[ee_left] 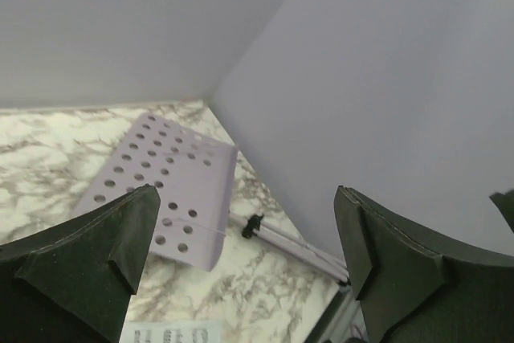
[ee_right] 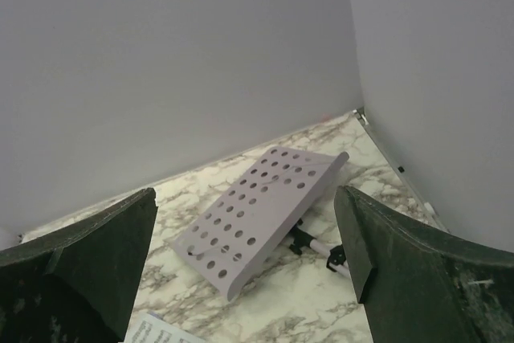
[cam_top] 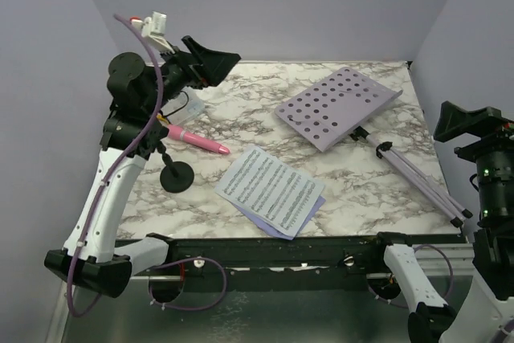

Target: Set up the instrument practice props

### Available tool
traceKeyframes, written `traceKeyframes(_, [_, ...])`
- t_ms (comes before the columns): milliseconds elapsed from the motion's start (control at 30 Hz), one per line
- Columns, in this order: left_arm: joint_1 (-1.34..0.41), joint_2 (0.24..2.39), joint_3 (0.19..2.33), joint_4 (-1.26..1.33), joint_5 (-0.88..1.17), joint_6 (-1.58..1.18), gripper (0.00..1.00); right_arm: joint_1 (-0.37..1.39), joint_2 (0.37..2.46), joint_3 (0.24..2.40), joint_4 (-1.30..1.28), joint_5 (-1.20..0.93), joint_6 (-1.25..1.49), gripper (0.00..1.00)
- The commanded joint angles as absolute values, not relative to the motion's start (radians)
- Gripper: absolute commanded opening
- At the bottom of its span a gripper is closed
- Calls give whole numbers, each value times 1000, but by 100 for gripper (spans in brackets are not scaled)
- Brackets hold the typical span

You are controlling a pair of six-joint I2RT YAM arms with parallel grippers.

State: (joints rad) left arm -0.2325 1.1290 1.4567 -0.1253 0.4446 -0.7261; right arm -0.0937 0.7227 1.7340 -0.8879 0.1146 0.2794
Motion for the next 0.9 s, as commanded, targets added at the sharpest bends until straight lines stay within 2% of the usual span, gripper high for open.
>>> traceKeyframes(0, [-349,1169,1422,-87,508,-663,99,-100,749,1659,-924,141,294,100])
traceKeyframes(133, [-418,1216,1361,-81,479,-573,99,-100,755,1543,-899,171,322,100])
traceKeyframes(300, [-439,1257,1286,-73,469,-510,99,-100,788,1381,-824,67,336,100])
traceKeyframes(567, [-442,1254,1160,-34,433,-499,99,-100,928,1131,-665,-100,465,100])
traceKeyframes(633, [-442,1280,1153,-27,449,-511,99,-100,1010,1068,-591,-107,571,100])
traceKeyframes(733, [-443,1304,1158,-25,466,-518,99,-101,1099,1054,-570,-59,688,100])
traceKeyframes(867, [-448,1313,1147,-10,474,-535,99,-101,1213,1059,-509,-97,781,100])
